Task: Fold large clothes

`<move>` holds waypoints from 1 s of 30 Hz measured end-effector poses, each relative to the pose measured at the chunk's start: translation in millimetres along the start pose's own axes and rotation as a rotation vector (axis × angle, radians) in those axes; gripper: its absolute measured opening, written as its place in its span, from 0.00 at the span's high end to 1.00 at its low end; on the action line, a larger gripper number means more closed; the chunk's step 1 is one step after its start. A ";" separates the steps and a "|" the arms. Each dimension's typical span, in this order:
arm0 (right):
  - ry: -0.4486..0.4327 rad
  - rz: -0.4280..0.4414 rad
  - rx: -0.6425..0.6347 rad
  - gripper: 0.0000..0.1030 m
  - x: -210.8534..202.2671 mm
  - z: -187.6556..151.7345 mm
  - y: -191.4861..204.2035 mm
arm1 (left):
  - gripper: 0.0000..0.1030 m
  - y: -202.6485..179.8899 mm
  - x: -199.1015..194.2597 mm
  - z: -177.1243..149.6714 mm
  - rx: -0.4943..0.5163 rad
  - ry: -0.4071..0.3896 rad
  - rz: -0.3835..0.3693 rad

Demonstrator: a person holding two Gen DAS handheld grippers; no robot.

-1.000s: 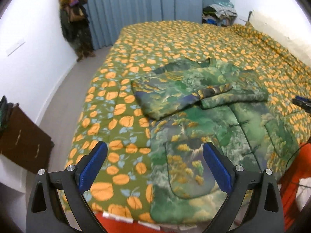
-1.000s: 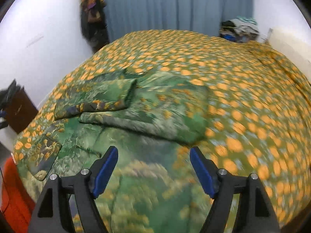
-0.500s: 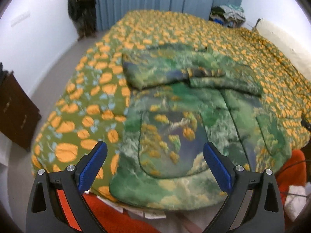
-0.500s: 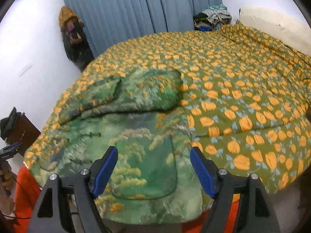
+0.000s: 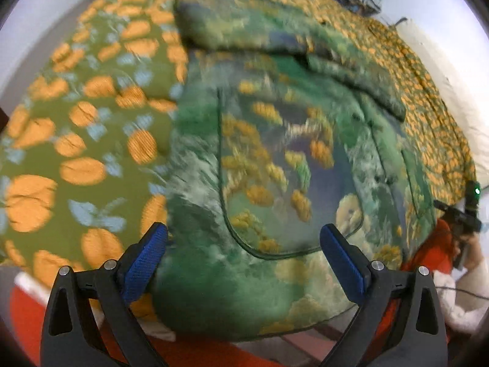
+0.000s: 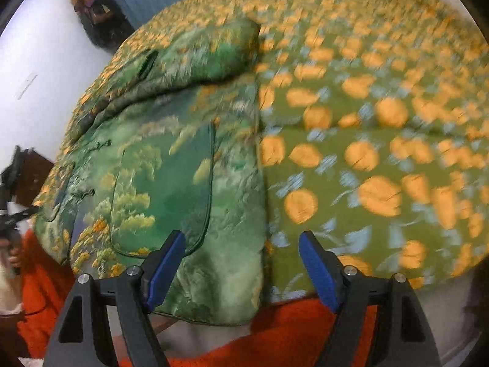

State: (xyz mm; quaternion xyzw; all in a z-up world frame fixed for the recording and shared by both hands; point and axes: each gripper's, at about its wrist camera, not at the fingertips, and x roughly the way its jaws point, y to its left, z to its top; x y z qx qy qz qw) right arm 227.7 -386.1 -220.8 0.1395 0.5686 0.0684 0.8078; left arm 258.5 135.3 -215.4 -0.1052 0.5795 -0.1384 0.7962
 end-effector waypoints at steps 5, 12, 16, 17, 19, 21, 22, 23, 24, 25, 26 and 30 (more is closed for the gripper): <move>0.138 0.085 -0.068 0.24 26.8 -2.6 13.1 | 0.04 -14.0 8.0 -7.6 0.071 0.034 0.021; 0.096 0.143 -0.047 0.85 3.7 2.6 29.4 | 0.69 -13.5 -3.8 -12.2 0.047 0.086 0.053; 0.029 0.173 -0.045 0.88 -22.4 6.9 45.6 | 0.83 -6.9 -25.2 -9.2 -0.005 0.063 -0.002; 0.011 0.185 -0.045 0.88 -30.8 10.1 49.6 | 0.83 -6.8 -32.7 -8.3 -0.012 0.049 -0.012; -0.019 0.200 -0.044 0.88 -43.1 18.2 54.5 | 0.83 -8.6 -48.8 -5.8 -0.016 0.021 -0.035; -0.040 0.215 -0.047 0.88 -56.6 21.0 60.6 | 0.83 -14.6 -63.2 -5.2 -0.005 0.002 -0.044; -0.044 0.224 -0.050 0.88 -62.1 21.4 63.3 | 0.83 -16.2 -68.8 -5.3 0.006 -0.003 -0.043; -0.046 0.230 -0.053 0.88 -66.6 22.3 63.5 | 0.83 -18.3 -73.8 -5.7 0.017 -0.006 -0.039; -0.046 0.236 -0.057 0.88 -70.7 19.2 65.3 | 0.83 -20.1 -77.9 -8.0 0.027 -0.003 -0.034; -0.045 0.241 -0.057 0.88 -73.6 16.7 65.5 | 0.83 -20.9 -80.2 -10.5 0.031 0.003 -0.031; -0.042 0.246 -0.056 0.88 -77.5 12.7 66.8 | 0.83 -20.4 -82.5 -13.9 0.033 0.011 -0.030; -0.024 0.275 -0.025 0.88 -90.0 -4.3 66.8 | 0.83 -13.9 -93.8 -35.9 0.019 0.056 -0.029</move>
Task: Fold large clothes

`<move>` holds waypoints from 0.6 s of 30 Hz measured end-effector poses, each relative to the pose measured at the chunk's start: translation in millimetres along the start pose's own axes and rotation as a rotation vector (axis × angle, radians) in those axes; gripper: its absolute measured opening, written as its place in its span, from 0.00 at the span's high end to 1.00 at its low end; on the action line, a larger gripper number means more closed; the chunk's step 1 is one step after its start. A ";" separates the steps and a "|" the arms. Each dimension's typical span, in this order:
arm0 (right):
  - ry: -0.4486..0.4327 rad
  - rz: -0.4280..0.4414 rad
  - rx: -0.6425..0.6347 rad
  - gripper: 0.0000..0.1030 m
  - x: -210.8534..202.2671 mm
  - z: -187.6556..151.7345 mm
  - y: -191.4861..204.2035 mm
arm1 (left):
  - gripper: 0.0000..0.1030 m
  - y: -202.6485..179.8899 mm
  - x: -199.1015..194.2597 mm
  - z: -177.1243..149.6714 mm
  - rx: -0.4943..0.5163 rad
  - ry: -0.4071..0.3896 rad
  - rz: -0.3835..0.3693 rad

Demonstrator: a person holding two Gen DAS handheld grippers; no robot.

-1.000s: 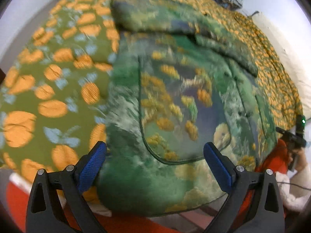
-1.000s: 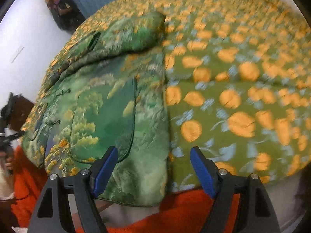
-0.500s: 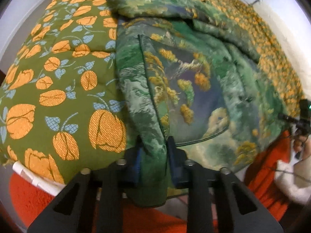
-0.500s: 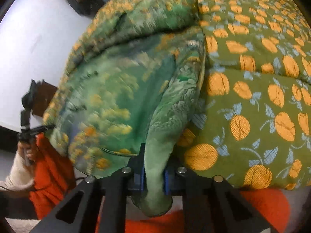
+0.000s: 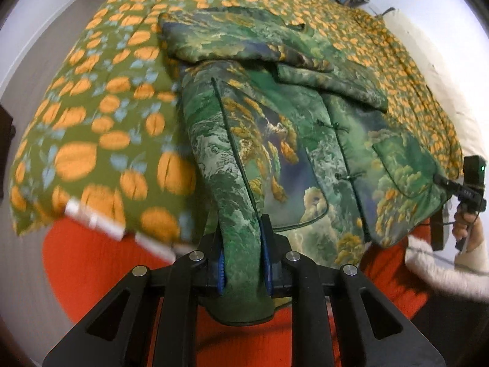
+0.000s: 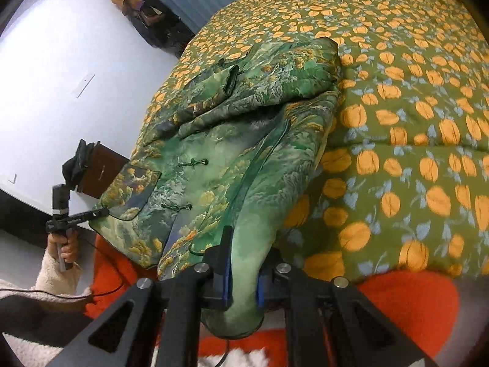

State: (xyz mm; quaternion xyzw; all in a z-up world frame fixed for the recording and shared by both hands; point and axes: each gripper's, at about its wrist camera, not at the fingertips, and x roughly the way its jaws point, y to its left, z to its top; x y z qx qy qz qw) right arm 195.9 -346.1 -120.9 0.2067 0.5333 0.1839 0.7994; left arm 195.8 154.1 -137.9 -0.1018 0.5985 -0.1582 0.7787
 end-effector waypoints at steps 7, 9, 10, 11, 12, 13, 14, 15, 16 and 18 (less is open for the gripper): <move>0.058 0.076 0.091 0.89 -20.7 -39.7 10.1 | 0.83 4.6 -38.2 -39.3 -0.063 0.054 -0.049; 0.046 0.104 0.111 0.89 -28.4 -36.0 13.3 | 0.83 6.2 -53.1 -38.5 -0.090 0.037 -0.079; 0.032 0.115 0.117 0.89 -31.2 -30.2 14.4 | 0.84 7.4 -58.8 -32.2 -0.103 0.022 -0.095; 0.013 0.123 0.119 0.89 -32.4 -21.2 14.5 | 0.84 7.9 -63.7 -22.6 -0.110 0.003 -0.112; -0.009 0.132 0.114 0.89 -32.5 -9.7 14.5 | 0.84 9.8 -69.2 -7.1 -0.116 -0.030 -0.134; -0.029 0.136 0.107 0.89 -31.4 1.1 13.8 | 0.84 11.2 -71.4 2.9 -0.121 -0.048 -0.144; -0.051 0.137 0.101 0.89 -28.5 16.3 12.1 | 0.84 14.6 -72.9 17.7 -0.129 -0.070 -0.154; -0.068 0.134 0.091 0.89 -23.6 33.1 9.9 | 0.84 18.2 -73.0 36.0 -0.139 -0.095 -0.171; -0.082 0.132 0.080 0.89 -18.3 49.7 8.4 | 0.83 21.6 -71.3 52.9 -0.143 -0.114 -0.182; -0.104 0.129 0.069 0.89 -7.1 80.6 4.3 | 0.83 33.4 -63.0 91.5 -0.152 -0.144 -0.193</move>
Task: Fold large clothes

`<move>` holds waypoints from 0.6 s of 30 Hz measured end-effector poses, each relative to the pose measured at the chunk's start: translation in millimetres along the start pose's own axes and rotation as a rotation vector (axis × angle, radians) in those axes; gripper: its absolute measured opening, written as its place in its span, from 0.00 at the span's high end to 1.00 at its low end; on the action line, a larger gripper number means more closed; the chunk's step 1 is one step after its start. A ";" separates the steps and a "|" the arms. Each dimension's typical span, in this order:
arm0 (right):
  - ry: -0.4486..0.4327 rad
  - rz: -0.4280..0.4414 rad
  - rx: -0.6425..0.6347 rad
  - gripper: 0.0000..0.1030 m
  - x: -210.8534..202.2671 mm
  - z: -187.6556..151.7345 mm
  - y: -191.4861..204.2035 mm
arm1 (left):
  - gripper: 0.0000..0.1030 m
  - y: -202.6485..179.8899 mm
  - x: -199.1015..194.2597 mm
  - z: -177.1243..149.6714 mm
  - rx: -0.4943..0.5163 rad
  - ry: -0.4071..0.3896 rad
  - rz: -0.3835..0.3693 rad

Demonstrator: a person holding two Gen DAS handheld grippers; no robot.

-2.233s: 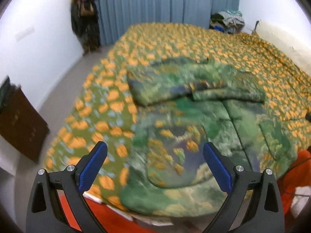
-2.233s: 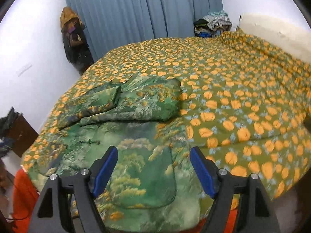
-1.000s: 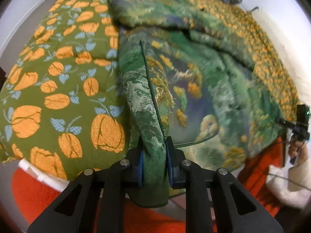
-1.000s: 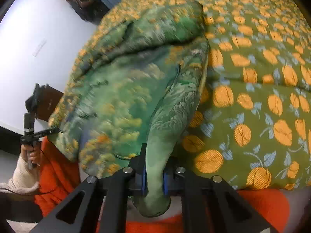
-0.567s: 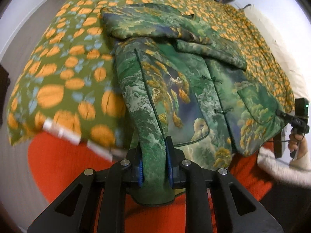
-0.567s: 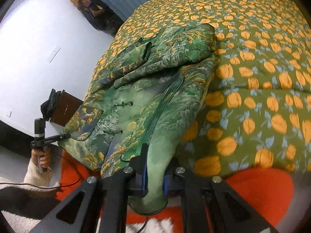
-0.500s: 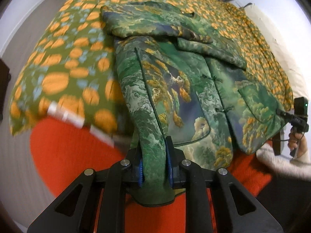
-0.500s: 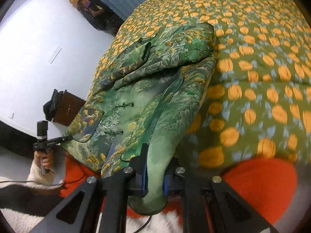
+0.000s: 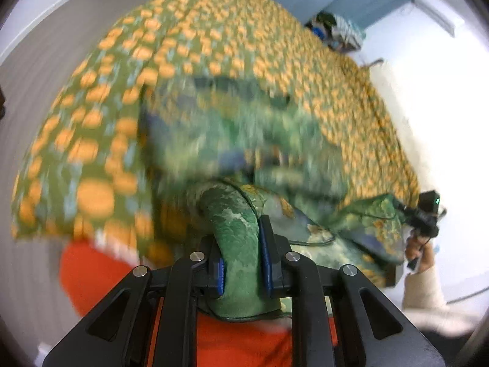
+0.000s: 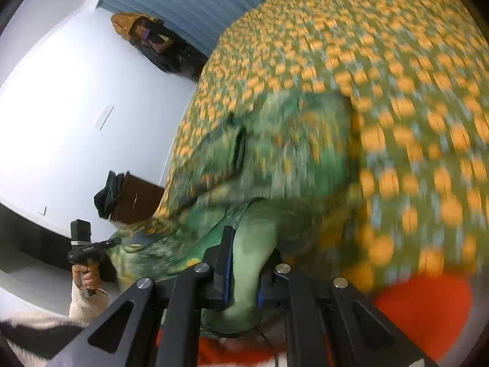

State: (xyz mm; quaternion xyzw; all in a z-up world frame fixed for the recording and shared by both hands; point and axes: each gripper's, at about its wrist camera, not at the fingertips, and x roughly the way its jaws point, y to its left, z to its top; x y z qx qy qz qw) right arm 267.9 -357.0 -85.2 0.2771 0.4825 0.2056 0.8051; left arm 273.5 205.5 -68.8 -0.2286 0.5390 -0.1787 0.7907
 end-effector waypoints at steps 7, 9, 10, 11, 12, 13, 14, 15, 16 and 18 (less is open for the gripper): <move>-0.044 -0.038 0.068 0.89 73.2 91.0 -50.5 | 0.83 23.4 72.1 96.3 -0.035 -0.017 0.026; -0.023 -0.052 0.099 0.89 99.3 102.6 -70.2 | 0.83 27.2 98.6 110.3 -0.039 -0.001 0.064; -0.022 -0.060 0.111 0.89 106.2 105.0 -76.4 | 0.82 30.1 112.3 116.0 -0.042 0.008 0.082; -0.016 -0.062 0.127 0.89 116.1 106.7 -84.1 | 0.81 32.6 118.9 117.5 -0.045 0.016 0.099; -0.012 -0.062 0.145 0.89 127.4 108.0 -92.7 | 0.79 36.3 130.2 121.1 -0.055 0.026 0.114; -0.013 -0.060 0.161 0.87 132.0 110.2 -97.5 | 0.77 40.6 137.7 124.0 -0.065 0.030 0.121; -0.018 -0.054 0.185 0.87 136.1 110.2 -102.0 | 0.71 44.6 142.9 126.4 -0.083 0.025 0.127; -0.025 -0.029 0.225 0.86 140.5 110.7 -109.7 | 0.67 47.9 143.4 128.5 -0.101 0.018 0.124; -0.025 -0.009 0.258 0.83 142.0 111.0 -114.2 | 0.55 48.9 140.9 130.5 -0.115 0.010 0.114; -0.016 0.042 0.345 0.76 143.3 112.6 -125.1 | 0.31 50.7 128.2 135.9 -0.152 -0.034 0.060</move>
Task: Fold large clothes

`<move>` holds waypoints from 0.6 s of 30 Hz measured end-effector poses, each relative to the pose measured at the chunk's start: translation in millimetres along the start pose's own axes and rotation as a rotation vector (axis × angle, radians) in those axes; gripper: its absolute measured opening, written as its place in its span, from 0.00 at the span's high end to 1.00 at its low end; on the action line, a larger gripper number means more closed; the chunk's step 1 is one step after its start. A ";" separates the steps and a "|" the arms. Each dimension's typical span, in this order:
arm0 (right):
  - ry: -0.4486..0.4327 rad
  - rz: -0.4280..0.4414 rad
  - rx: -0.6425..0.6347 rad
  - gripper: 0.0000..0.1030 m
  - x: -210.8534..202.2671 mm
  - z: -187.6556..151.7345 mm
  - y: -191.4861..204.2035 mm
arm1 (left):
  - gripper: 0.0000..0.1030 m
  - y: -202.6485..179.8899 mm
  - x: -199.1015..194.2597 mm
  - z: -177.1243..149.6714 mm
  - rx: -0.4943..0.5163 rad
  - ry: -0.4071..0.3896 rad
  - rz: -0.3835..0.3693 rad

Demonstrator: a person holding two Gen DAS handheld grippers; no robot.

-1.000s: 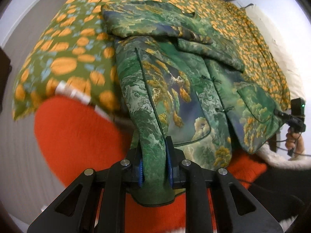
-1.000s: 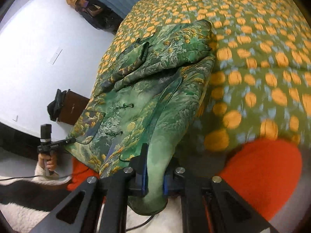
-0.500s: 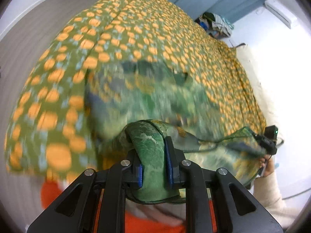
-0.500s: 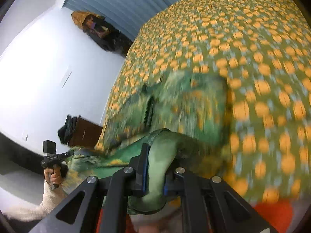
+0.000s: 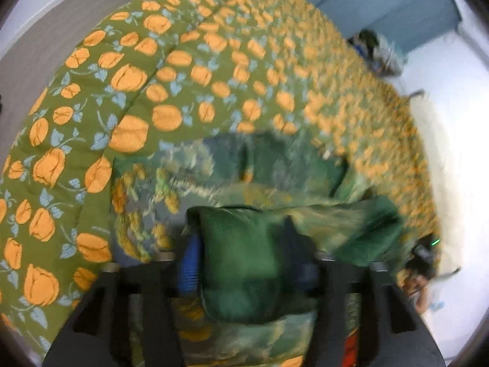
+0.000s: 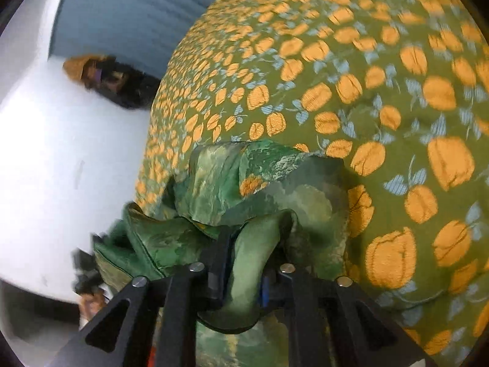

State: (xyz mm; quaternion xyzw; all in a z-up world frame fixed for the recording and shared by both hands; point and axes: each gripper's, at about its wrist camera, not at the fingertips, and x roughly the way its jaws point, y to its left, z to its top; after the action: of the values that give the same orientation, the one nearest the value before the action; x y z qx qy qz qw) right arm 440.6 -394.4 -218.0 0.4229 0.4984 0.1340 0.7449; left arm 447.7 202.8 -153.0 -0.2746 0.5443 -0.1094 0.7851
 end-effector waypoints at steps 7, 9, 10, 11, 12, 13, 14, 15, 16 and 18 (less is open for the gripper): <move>-0.109 0.158 0.038 0.23 -39.6 9.2 13.9 | 0.07 -6.1 -53.7 -3.4 0.072 -0.106 -0.107; -0.131 0.037 -0.081 0.23 -47.0 7.9 27.8 | 0.06 -6.5 -43.8 -14.9 0.161 -0.064 -0.038; -0.122 -0.021 -0.139 0.23 -46.4 6.8 31.9 | 0.06 -7.4 -30.0 -20.7 0.188 -0.022 -0.012; -0.091 -0.098 -0.224 0.23 -38.4 2.0 39.7 | 0.07 -7.4 -16.1 -25.6 0.203 0.019 0.006; -0.066 -0.150 -0.276 0.23 -30.9 -1.6 43.7 | 0.07 -8.0 0.8 -30.3 0.213 0.055 0.032; -0.042 -0.222 -0.332 0.23 -19.1 -6.3 47.9 | 0.08 -9.3 15.3 -33.1 0.222 0.074 0.061; -0.025 -0.287 -0.385 0.23 -5.3 -11.1 52.6 | 0.11 -10.7 27.6 -34.8 0.231 0.081 0.092; -0.024 -0.324 -0.415 0.23 5.1 -13.8 55.0 | 0.15 -13.8 39.4 -35.8 0.238 0.078 0.127; -0.027 -0.337 -0.425 0.23 8.7 -15.0 53.0 | 0.24 -17.3 48.2 -36.8 0.244 0.072 0.160; -0.027 -0.354 -0.443 0.33 22.2 -19.1 57.5 | 0.68 -21.0 52.9 -38.7 0.246 0.057 0.206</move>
State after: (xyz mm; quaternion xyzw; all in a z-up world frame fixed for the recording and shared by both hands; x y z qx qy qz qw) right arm 447.4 -336.3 -190.9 0.1580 0.5131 0.1015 0.8375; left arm 435.3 148.4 -193.4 -0.1159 0.5741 -0.1021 0.8041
